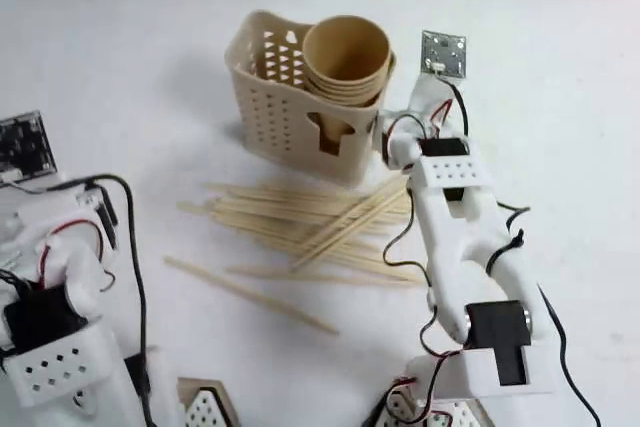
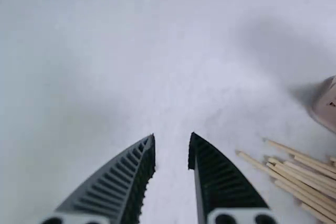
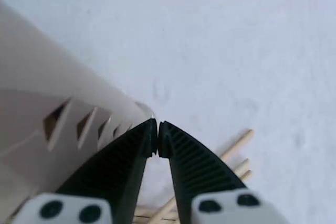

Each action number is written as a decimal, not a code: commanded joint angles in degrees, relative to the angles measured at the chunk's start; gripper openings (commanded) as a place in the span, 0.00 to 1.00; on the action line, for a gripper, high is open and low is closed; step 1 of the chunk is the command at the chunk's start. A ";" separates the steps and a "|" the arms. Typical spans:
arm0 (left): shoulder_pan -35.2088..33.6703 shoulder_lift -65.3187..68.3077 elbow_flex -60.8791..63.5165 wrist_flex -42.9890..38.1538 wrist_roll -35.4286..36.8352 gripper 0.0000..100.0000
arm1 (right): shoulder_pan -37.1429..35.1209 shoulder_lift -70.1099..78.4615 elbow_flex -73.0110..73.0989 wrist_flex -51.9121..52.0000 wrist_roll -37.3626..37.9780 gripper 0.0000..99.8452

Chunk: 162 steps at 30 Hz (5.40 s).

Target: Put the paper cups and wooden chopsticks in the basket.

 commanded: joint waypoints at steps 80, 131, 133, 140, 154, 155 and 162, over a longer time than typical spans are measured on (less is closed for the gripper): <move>-0.84 -11.56 30.86 -18.90 -5.63 0.12 | 6.29 -5.41 -32.88 51.38 -18.20 0.02; -0.75 -11.56 32.97 -22.68 -5.71 0.12 | -10.51 -28.70 -32.88 9.98 -15.12 0.02; -0.75 -11.56 32.97 -22.68 -5.71 0.12 | -10.59 -27.03 -32.97 9.80 -14.86 0.02; -0.75 -11.56 32.97 -22.86 -5.71 0.12 | -11.21 -19.03 -33.85 9.80 -7.65 0.02; -0.75 -11.56 33.05 -22.77 -5.71 0.12 | -18.77 -17.54 -40.35 19.47 -0.62 0.12; -0.75 -11.56 33.05 -22.77 -5.71 0.12 | -19.12 -17.80 -41.76 21.85 -0.62 0.12; -0.66 -11.56 33.05 -22.59 -5.71 0.12 | -18.95 -21.93 -46.77 39.43 -0.53 0.02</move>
